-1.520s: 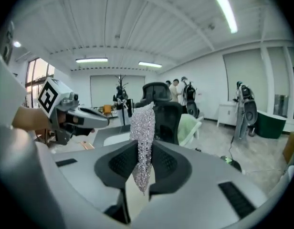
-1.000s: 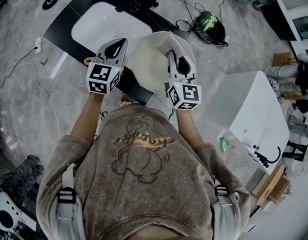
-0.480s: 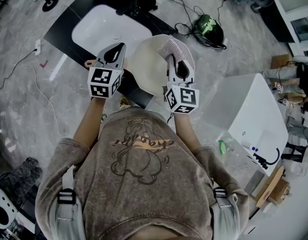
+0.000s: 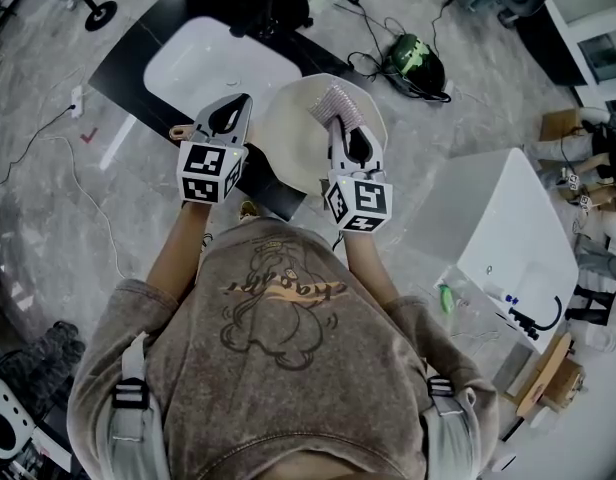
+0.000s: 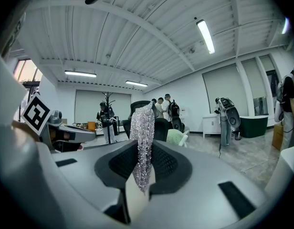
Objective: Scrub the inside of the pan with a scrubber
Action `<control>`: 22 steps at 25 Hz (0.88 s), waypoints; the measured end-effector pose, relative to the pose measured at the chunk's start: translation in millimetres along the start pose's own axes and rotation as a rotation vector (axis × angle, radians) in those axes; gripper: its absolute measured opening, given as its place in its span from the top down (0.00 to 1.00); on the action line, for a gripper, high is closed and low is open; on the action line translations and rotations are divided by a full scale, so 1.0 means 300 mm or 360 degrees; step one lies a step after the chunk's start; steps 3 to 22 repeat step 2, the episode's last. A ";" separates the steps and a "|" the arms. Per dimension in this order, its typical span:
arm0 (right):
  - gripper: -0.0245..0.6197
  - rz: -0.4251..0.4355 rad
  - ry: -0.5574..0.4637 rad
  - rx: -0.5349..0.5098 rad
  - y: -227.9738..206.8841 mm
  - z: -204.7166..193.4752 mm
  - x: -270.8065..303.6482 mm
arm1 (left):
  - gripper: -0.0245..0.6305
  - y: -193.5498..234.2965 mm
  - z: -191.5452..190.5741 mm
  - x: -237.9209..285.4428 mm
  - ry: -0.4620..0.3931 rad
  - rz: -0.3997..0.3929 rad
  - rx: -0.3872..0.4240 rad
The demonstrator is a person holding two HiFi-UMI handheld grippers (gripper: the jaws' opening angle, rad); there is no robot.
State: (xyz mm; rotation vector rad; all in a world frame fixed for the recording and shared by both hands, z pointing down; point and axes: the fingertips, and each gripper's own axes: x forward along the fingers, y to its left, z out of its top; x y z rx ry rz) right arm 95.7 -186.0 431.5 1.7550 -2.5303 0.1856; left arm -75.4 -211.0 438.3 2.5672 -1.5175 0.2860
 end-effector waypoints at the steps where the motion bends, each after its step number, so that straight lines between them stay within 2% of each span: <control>1: 0.83 0.0002 0.0003 0.0001 0.001 -0.001 -0.002 | 0.94 -0.003 -0.001 -0.001 0.0003 -0.0001 0.0003; 22: 0.83 0.0004 0.0006 0.0002 0.002 -0.002 -0.004 | 0.93 -0.007 -0.002 -0.003 0.0006 -0.0001 0.0005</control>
